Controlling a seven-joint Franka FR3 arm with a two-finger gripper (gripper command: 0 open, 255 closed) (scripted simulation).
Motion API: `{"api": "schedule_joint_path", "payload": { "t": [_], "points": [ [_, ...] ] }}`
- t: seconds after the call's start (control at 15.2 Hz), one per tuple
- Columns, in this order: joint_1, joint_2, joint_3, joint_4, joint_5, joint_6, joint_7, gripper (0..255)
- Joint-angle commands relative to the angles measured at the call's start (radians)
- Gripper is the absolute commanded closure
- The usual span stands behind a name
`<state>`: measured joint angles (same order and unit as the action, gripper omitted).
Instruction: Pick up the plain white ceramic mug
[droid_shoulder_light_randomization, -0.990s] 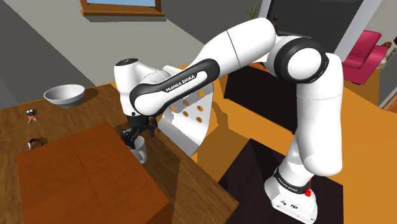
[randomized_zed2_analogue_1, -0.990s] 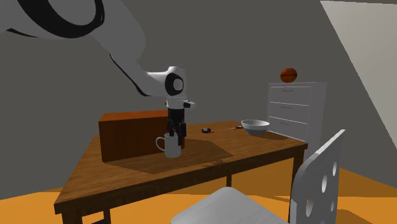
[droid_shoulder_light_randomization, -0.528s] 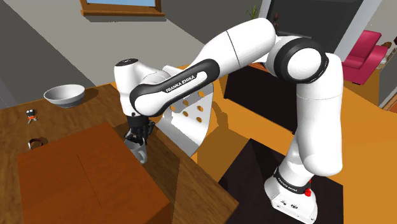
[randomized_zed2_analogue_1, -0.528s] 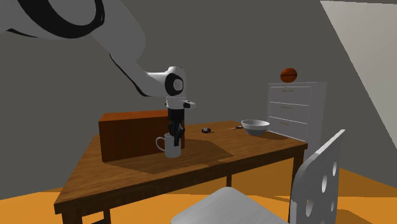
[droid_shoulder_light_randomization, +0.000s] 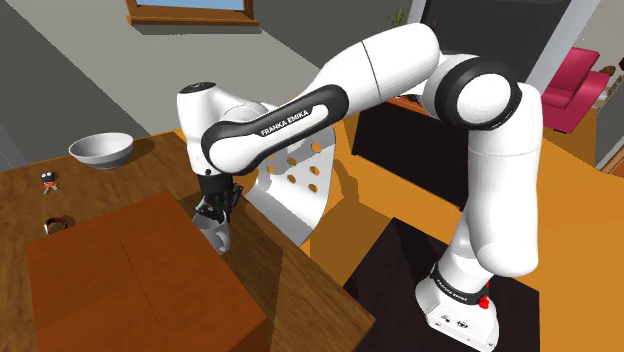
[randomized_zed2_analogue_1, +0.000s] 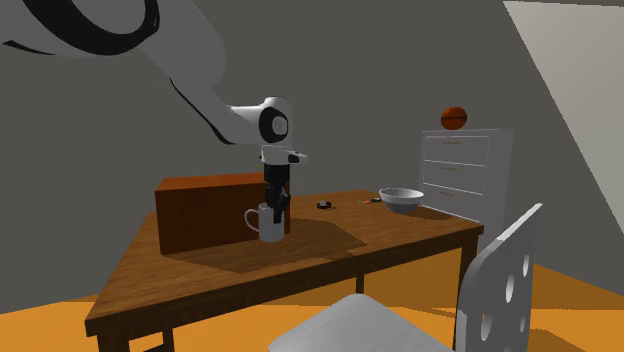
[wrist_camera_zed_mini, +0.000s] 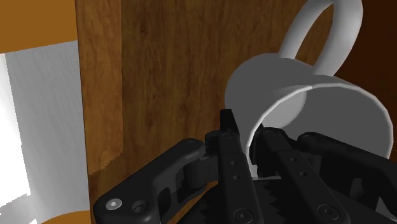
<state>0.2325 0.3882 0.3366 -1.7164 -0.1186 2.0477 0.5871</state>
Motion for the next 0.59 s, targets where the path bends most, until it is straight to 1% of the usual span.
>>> {"api": "schedule_joint_path", "payload": {
  "t": [0.0, 0.53],
  "points": [
    [-0.001, -0.011, 0.002, 0.015, 0.005, -0.026, -0.002, 255],
    [-0.003, -0.044, 0.008, 0.078, 0.018, -0.120, -0.010, 255]
  ]
}}
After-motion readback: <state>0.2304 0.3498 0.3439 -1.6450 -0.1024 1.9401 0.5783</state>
